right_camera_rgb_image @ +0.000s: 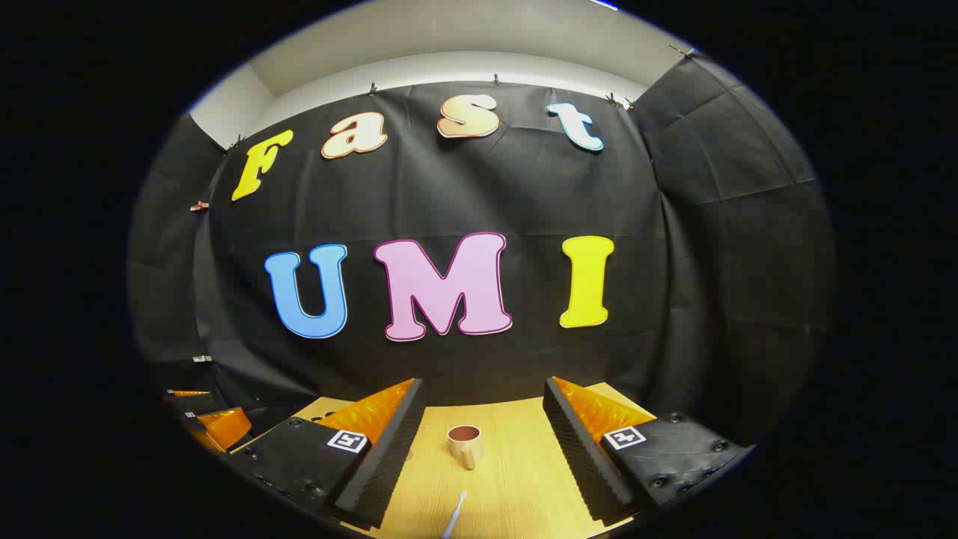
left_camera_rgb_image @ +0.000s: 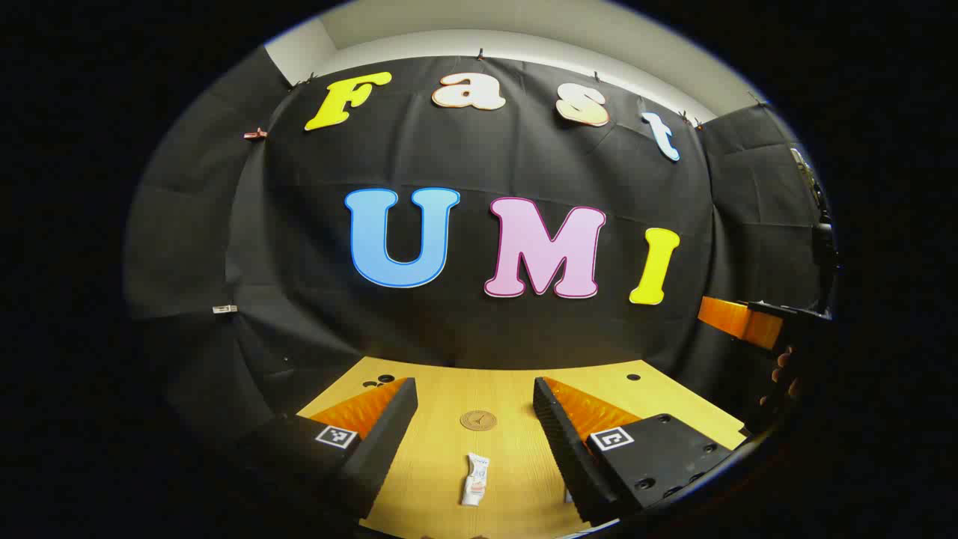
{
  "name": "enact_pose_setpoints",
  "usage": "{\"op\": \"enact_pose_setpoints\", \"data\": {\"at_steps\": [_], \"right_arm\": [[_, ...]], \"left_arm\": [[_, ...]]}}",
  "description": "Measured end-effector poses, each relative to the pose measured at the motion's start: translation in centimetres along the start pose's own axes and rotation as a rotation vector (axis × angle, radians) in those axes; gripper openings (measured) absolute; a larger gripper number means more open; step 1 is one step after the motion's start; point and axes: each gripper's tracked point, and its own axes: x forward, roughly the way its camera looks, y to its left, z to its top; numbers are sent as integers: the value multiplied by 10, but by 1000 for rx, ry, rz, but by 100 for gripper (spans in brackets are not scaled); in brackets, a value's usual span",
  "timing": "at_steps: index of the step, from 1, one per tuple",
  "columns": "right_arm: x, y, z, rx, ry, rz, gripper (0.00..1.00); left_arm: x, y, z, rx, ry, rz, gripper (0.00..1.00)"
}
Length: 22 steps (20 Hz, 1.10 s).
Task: Put the toothbrush and toothpaste on the desktop into the cup, then pick up the cup and place it on the coaster on the desktop.
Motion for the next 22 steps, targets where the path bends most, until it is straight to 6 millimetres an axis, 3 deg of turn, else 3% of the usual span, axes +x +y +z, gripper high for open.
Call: {"op": "enact_pose_setpoints", "data": {"at_steps": [9,19,22], "right_arm": [[22,7,-7,-2,12,45,98],[28,12,-23,-33,55,98,98],[31,12,-26,-43,58,113,98]], "left_arm": [[21,-8,0,15,11,-6,97],[29,-7,-20,23,63,7,97],[37,-2,-35,50,103,7,97]]}}
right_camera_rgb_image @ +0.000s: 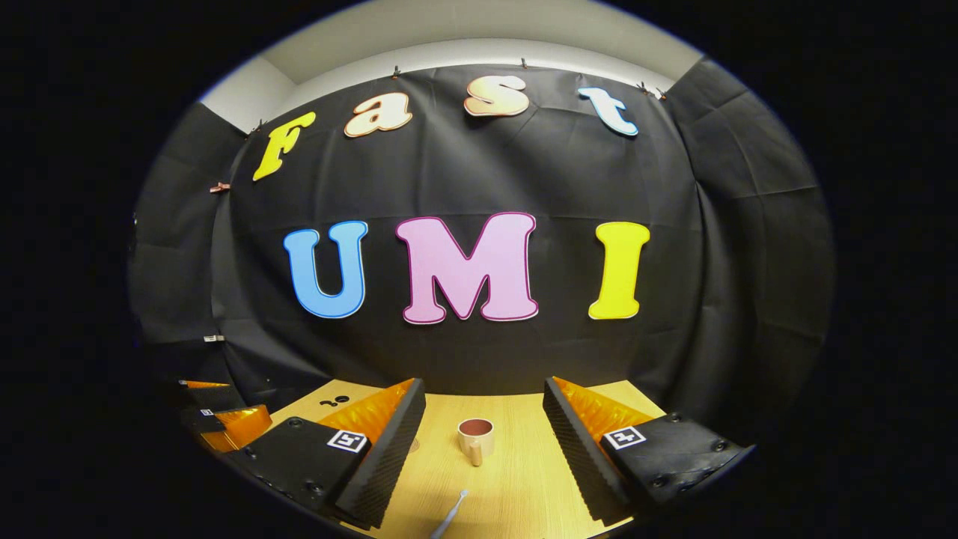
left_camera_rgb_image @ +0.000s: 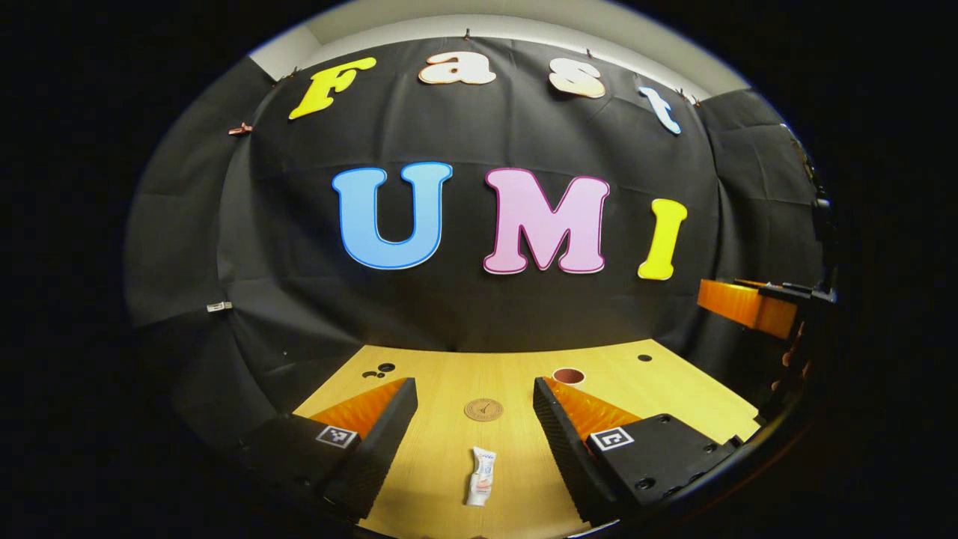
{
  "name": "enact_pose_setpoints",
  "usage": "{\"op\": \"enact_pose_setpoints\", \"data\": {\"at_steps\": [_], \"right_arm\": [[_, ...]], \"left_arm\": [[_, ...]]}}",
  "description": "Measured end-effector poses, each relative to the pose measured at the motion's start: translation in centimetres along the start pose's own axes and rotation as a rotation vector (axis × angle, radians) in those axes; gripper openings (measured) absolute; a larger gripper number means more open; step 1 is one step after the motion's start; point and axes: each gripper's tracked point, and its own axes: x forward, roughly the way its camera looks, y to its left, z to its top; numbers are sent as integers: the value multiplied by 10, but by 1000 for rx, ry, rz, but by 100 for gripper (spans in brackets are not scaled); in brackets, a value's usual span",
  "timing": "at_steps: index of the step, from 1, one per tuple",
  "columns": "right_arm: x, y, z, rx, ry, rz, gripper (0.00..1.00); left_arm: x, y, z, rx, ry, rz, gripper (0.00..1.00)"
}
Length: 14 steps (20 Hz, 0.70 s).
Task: Put the toothbrush and toothpaste on the desktop into the cup, then pick up the cup and place it on the coaster on the desktop.
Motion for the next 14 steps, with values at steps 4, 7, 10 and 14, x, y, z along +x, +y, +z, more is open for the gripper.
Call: {"op": "enact_pose_setpoints", "data": {"at_steps": [4,7,10,14], "right_arm": [[6,-1,-8,2,14,19,98],[12,-3,-19,-4,36,35,98],[23,-4,-34,-8,66,62,98],[37,-5,-56,-12,114,98,98]], "left_arm": [[17,-2,-41,23,117,-37,97],[30,-1,-76,25,214,-40,98],[44,-5,-116,28,306,-40,98],[62,-7,-163,53,425,-38,98]]}}
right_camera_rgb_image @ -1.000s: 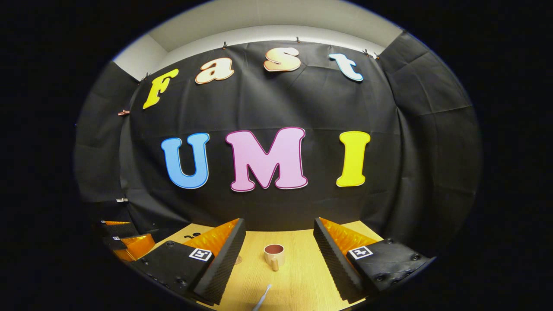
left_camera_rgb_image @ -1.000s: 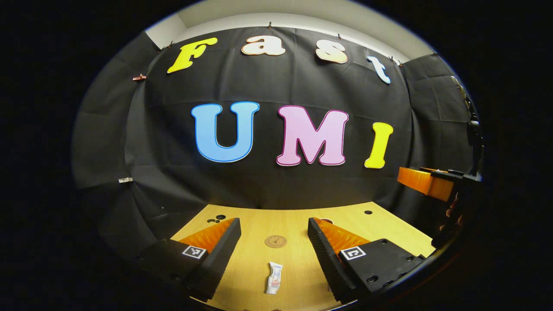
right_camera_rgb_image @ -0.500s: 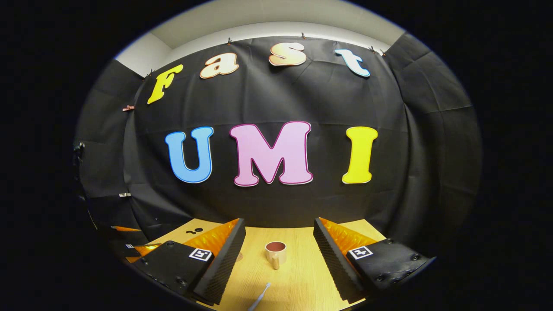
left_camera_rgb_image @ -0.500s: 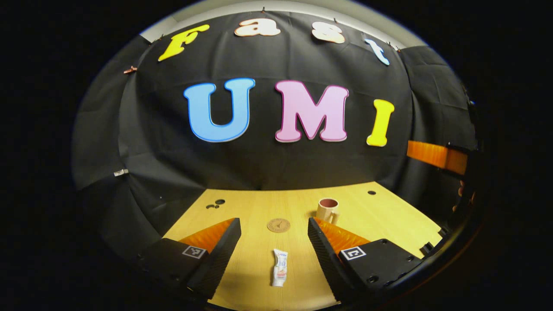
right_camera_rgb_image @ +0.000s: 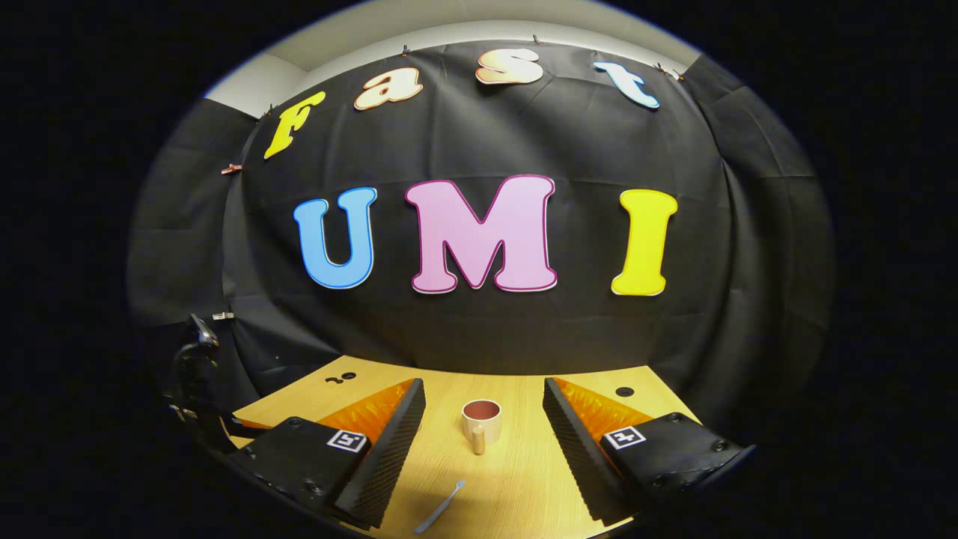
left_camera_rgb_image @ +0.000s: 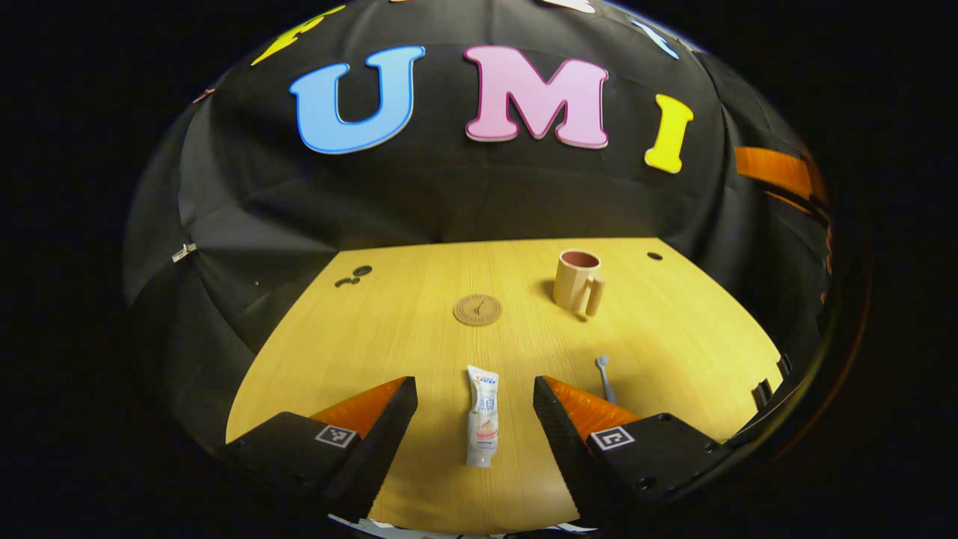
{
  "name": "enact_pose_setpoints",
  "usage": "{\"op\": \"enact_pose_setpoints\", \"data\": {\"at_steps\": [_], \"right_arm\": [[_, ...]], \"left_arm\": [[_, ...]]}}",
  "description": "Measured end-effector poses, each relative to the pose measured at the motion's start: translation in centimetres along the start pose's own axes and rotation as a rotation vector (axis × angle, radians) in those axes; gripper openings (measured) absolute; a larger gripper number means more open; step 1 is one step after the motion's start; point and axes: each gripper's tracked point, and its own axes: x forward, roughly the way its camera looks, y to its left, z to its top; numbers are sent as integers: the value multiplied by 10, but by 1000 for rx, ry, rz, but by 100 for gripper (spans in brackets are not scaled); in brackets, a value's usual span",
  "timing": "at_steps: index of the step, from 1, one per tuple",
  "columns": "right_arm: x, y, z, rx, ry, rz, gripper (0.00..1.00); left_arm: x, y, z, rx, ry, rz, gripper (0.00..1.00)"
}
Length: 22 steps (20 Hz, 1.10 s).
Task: Put the toothbrush and toothpaste on the desktop into the cup, then pick up the cup and place it on the coaster on the desktop.
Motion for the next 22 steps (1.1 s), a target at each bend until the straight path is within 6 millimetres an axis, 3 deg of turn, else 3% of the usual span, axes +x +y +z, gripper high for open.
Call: {"op": "enact_pose_setpoints", "data": {"at_steps": [10,11,12,17,19,22], "right_arm": [[34,-6,-50,27,113,114,98],[36,-9,-55,25,130,117,98],[39,-10,-58,23,144,117,98],[48,-17,-72,17,191,76,98],[48,-17,-79,11,214,63,98],[44,-13,-91,2,251,40,98]], "left_arm": [[71,2,-67,-11,262,56,99],[78,1,-73,-5,279,56,94],[83,0,-78,-3,298,53,99],[99,1,-103,-27,400,37,93],[105,-1,-102,-58,394,6,94],[105,3,-103,-52,410,-13,83]]}}
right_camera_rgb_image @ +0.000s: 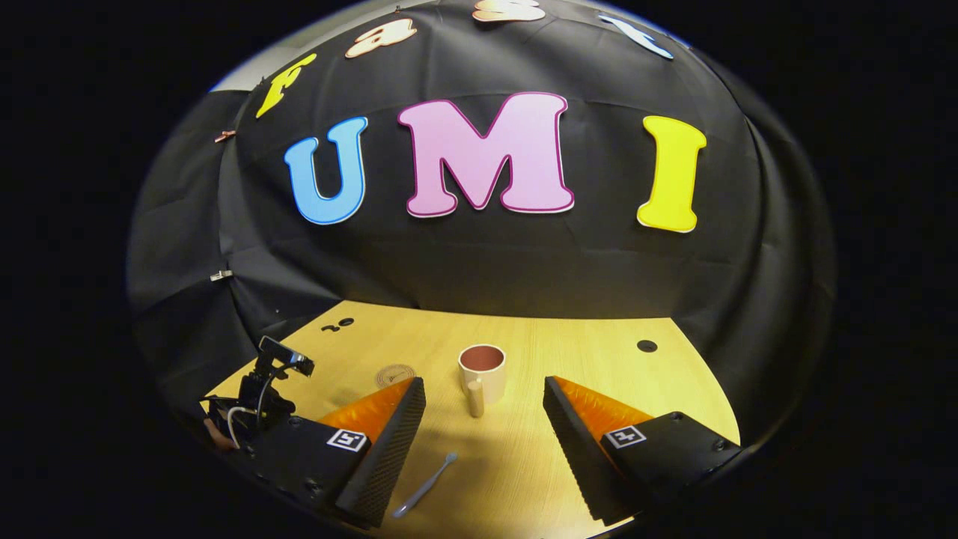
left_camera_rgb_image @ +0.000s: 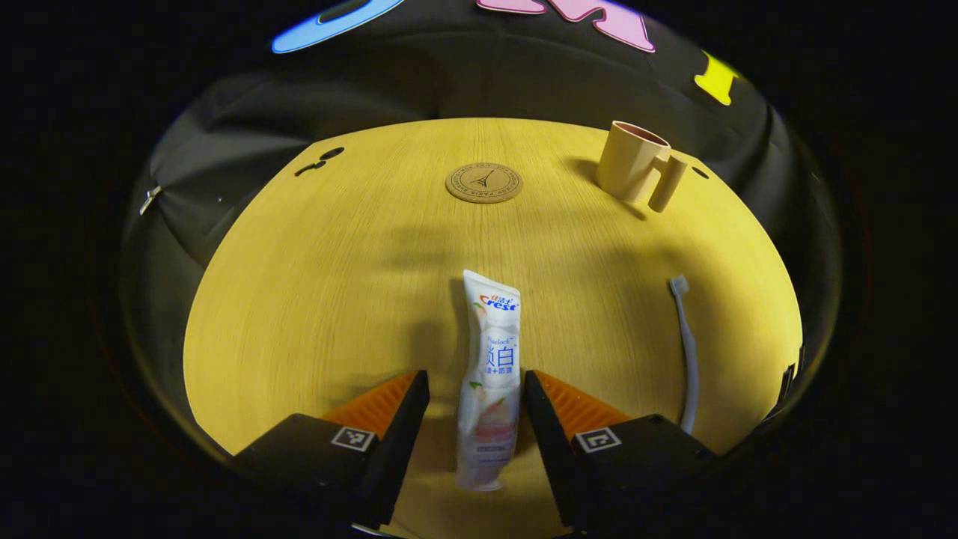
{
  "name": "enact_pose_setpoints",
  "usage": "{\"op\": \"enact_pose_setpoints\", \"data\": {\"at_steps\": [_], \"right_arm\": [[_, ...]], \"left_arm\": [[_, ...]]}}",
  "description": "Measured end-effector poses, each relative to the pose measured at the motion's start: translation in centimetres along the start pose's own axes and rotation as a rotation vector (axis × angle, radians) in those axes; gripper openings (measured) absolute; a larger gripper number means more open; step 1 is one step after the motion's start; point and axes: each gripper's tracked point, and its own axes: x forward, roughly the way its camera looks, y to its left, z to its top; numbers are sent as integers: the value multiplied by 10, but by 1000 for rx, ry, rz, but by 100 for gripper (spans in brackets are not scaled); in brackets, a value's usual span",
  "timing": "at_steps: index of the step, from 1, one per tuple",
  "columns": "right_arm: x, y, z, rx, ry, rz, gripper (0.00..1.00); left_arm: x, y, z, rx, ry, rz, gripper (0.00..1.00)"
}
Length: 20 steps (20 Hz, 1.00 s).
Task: Put the toothbrush and toothpaste on the desktop into the cup, then pick up the cup and place it on the coaster on the desktop.
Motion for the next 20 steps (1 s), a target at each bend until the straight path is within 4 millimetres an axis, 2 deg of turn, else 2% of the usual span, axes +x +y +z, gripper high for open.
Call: {"op": "enact_pose_setpoints", "data": {"at_steps": [1,2,3,4,6,7,8,12,14,15,17,20], "right_arm": [[0,3,-5,2,13,-4,98],[1,6,-10,3,31,-7,98],[1,9,-17,3,51,-10,98],[1,12,-23,2,73,-16,98],[1,16,-37,1,116,-25,98],[2,17,-45,-1,140,-33,98],[2,16,-53,0,167,-42,98],[5,17,-84,40,266,-76,98],[7,22,-98,50,304,-85,98],[8,24,-103,45,322,-87,98],[14,30,-113,29,354,-86,98],[24,40,-138,67,430,-91,98]], "left_arm": [[2,-3,0,12,7,-6,78],[4,-6,2,26,5,-10,63],[9,-6,3,34,15,-9,55],[5,-4,2,36,24,-13,48],[2,-2,2,37,38,-19,44],[1,-3,4,31,39,-21,47],[2,-3,4,35,37,-27,39],[0,-3,6,16,10,-71,30],[-2,-3,6,-13,2,-92,34],[-6,-3,6,-16,-12,-98,29],[-20,-1,10,-10,-45,-115,29],[-46,4,17,-13,-97,-132,29]]}}
